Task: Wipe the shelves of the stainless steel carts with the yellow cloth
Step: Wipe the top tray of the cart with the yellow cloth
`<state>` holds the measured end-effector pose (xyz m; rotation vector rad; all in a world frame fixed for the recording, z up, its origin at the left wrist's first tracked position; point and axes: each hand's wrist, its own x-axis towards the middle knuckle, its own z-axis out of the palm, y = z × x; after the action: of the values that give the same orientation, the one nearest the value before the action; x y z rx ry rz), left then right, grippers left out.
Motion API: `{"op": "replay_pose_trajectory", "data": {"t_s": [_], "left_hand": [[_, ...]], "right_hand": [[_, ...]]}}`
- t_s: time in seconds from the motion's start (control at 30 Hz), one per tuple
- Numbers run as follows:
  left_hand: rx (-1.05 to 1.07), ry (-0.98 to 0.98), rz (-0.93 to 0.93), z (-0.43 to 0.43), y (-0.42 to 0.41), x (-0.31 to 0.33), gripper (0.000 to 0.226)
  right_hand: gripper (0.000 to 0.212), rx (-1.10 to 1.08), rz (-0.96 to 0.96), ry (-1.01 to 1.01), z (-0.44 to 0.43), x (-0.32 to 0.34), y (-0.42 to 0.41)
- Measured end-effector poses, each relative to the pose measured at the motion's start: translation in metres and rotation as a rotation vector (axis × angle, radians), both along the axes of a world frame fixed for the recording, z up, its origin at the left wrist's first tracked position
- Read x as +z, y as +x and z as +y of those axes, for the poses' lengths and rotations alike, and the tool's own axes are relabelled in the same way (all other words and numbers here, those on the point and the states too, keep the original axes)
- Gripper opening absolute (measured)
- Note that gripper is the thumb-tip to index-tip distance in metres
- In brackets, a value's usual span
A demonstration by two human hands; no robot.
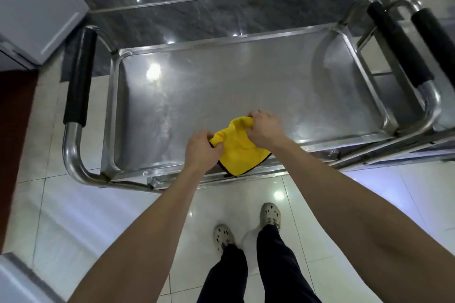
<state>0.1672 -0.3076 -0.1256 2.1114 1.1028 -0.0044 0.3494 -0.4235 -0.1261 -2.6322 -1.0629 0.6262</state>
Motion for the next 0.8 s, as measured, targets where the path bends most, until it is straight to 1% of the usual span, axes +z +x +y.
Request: {"op": "replay_pose_trajectory", "data": {"t_s": [0.13, 0.2, 0.27, 0.33, 0.47, 0.57, 0.67, 0.73, 0.8], "left_hand": [[0.044, -0.089, -0.115, -0.013, -0.041, 0.004, 0.016], [0.067, -0.107, -0.163, -0.022, -0.063, 0.004, 0.017], [0.125, -0.127, -0.201, -0.030, -0.085, 0.002, 0.019], [0.184, -0.139, -0.219, -0.035, -0.106, 0.002, 0.020], [0.274, -0.082, -0.241, -0.044, -0.145, -0.003, 0.020], [0.305, -0.003, -0.200, -0.048, -0.172, -0.014, 0.020], [0.343, 0.004, -0.197, -0.047, -0.195, -0.024, 0.027], [0.329, 0.032, -0.202, -0.047, -0.207, -0.029, 0.033], [0.254, 0.085, -0.194, -0.047, -0.218, -0.036, 0.034]], "right_hand": [[0.031, -0.039, -0.018, 0.093, -0.042, 0.013, -0.022], [0.026, -0.050, -0.053, 0.202, -0.062, 0.020, -0.038], [0.021, -0.020, -0.083, 0.319, -0.079, 0.024, -0.057], [0.020, 0.030, -0.081, 0.373, -0.092, 0.022, -0.076], [0.023, 0.077, 0.040, 0.389, -0.106, 0.000, -0.116], [0.023, 0.065, 0.160, 0.403, -0.108, -0.019, -0.144], [0.024, 0.047, 0.205, 0.399, -0.107, -0.031, -0.169], [0.033, 0.002, 0.254, 0.400, -0.107, -0.037, -0.184], [0.045, -0.067, 0.310, 0.403, -0.105, -0.041, -0.199]]}}
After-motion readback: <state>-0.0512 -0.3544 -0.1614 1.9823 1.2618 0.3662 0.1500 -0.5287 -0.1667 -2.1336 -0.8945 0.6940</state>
